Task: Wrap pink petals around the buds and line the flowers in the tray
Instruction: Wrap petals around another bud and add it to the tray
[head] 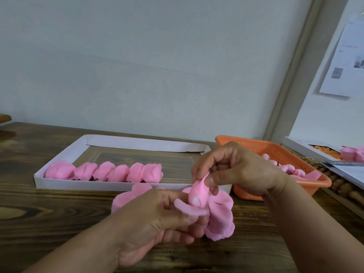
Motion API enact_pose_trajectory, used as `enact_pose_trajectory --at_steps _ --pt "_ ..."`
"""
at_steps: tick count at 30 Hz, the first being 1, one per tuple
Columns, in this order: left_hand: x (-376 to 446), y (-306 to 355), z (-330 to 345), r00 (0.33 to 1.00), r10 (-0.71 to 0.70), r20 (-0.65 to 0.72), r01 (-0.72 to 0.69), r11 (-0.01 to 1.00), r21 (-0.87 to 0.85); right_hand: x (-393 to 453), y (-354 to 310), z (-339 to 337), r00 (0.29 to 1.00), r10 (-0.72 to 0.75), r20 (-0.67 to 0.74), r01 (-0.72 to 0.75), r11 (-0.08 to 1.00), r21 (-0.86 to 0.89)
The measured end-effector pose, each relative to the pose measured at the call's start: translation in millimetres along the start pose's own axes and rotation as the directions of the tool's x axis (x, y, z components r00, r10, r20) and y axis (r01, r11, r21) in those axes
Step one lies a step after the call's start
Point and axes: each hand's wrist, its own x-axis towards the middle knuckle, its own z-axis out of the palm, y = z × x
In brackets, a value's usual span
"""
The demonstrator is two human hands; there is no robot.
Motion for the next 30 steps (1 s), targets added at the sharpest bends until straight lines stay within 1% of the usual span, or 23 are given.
enact_pose_trajectory --at_steps 8,14,17,20,23,27,30 --pt "3 -5 4 0.998 0.053 -0.038 -0.057 0.992 -0.113 -1 -6 6 0.999 0.035 0.037 -0.033 0.999 -0.031" --pt "1 -1 6 0.999 0.005 -0.043 -0.014 0.973 -0.230 0 -8 7 0.995 0.035 0.092 -0.032 0.999 -0.033" --pt "0 1 9 0.998 -0.011 -0.058 -0.004 0.967 -0.254 1 -11 8 0.992 0.036 0.123 -0.031 0.999 -0.037" --pt "-3 1 9 0.996 -0.039 -0.083 0.018 0.970 -0.243 1 -14 9 0.991 0.052 0.122 -0.043 0.996 -0.072" --pt "-4 2 9 0.996 -0.066 -0.063 0.053 0.982 -0.181 1 -16 10 0.989 0.081 0.122 -0.069 0.993 -0.099" --pt "-4 4 9 0.989 -0.100 -0.111 0.090 0.992 -0.093 1 -16 11 0.988 0.093 0.123 -0.078 0.990 -0.118" --pt "-2 8 10 0.985 -0.127 -0.114 0.114 0.987 -0.117 1 -16 12 0.988 0.088 0.124 -0.070 0.987 -0.144"
